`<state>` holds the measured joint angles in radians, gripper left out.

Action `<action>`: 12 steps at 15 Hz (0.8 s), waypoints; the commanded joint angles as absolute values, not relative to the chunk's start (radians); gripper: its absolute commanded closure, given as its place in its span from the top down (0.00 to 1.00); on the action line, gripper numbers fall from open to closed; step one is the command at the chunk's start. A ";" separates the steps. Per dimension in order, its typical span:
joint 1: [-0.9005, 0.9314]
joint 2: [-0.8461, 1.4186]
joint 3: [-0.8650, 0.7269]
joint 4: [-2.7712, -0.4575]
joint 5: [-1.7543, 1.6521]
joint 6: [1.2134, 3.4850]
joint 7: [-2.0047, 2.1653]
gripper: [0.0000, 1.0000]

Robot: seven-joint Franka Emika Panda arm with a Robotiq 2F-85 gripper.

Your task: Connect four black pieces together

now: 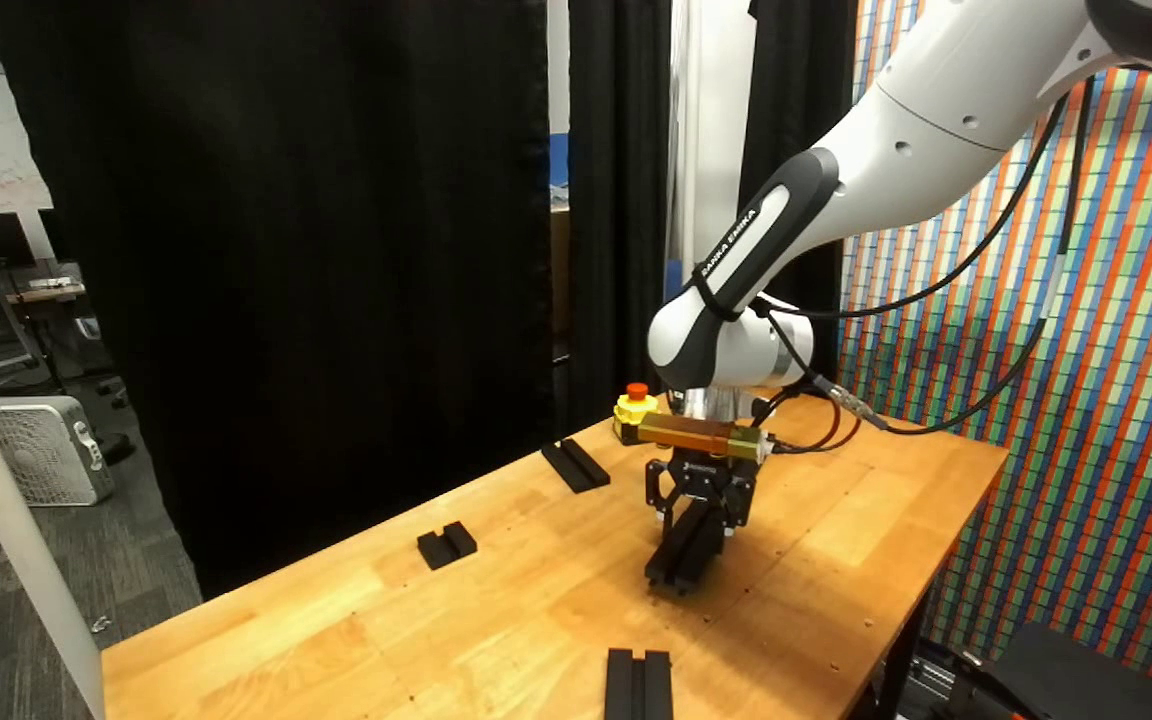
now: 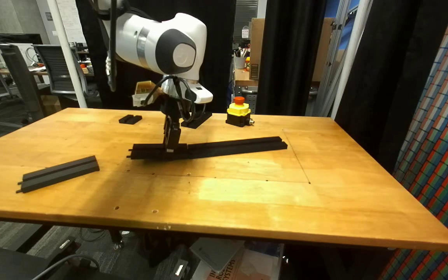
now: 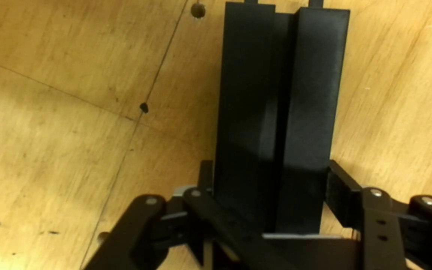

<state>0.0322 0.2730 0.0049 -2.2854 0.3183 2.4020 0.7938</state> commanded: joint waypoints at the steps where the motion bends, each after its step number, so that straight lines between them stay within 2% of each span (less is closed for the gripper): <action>1: 0.022 0.264 -0.001 -2.278 0.345 2.386 0.757 0.46; 12: 0.010 0.297 -0.010 -2.267 0.344 2.399 0.684 0.46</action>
<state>0.0192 0.2847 -0.0082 -2.2839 0.3183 2.4024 0.7364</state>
